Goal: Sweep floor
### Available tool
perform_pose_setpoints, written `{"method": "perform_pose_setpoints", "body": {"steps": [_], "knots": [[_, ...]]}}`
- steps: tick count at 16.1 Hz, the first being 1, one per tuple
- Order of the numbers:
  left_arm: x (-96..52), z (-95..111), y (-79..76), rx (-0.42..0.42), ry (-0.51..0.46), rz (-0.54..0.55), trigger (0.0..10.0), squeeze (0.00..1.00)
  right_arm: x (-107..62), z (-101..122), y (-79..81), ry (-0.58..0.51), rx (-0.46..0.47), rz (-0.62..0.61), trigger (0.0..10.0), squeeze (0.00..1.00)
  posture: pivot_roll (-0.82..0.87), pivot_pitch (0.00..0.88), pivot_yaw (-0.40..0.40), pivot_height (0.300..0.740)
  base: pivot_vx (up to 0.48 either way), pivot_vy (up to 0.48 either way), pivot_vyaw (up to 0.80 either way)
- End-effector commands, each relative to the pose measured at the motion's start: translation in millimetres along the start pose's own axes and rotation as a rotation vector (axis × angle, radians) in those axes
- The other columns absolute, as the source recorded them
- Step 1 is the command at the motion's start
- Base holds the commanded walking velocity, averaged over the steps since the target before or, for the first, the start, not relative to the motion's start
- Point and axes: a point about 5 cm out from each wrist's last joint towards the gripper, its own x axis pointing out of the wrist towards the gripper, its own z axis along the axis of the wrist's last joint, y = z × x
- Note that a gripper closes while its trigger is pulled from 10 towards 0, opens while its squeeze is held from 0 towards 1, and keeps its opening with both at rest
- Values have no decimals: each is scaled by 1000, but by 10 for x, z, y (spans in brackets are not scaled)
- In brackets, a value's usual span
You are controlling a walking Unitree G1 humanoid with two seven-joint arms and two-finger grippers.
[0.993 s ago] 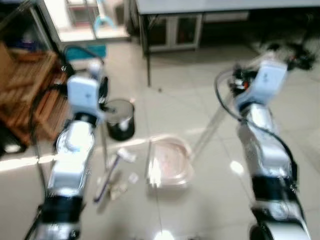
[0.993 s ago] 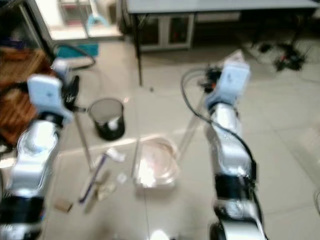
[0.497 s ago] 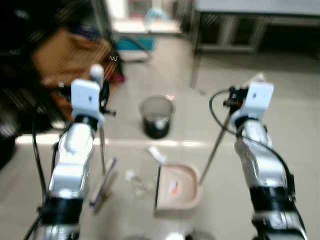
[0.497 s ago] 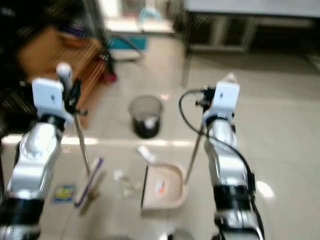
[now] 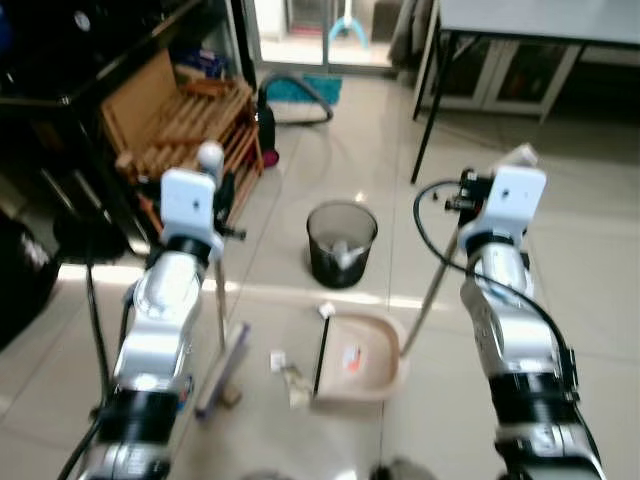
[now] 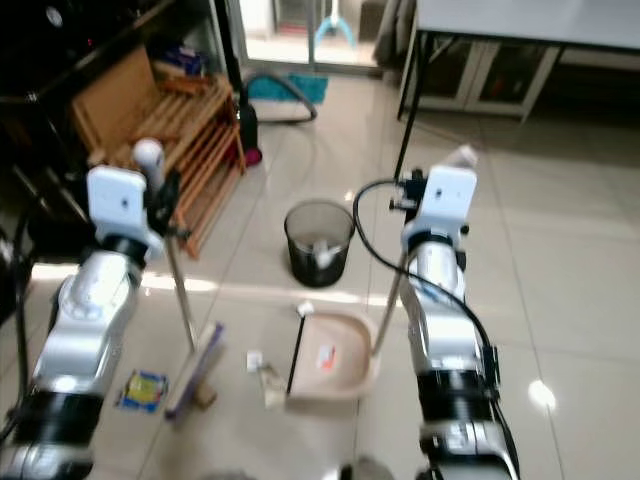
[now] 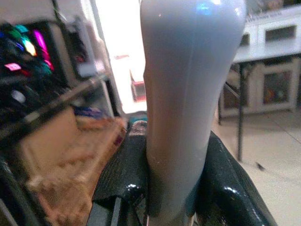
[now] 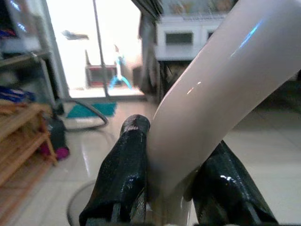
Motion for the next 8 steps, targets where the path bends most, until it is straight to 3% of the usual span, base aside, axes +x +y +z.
{"method": "perform_pose_setpoints", "body": {"steps": [1,7,8], "knots": [[58,76,-44,10,-52,-17,10000,0,27,49,-45,-38,-17,-34,10000,0,-13,103,36,740,0,0,0],[141,25,-114,18,-116,5,10000,0,18,-23,-8,-45,-64,-24,10000,0,-40,156,61,740,0,0,0],[176,-8,-112,-34,-121,35,10000,0,31,-43,-22,-34,-56,-32,10000,0,-58,187,56,740,0,0,0]]}}
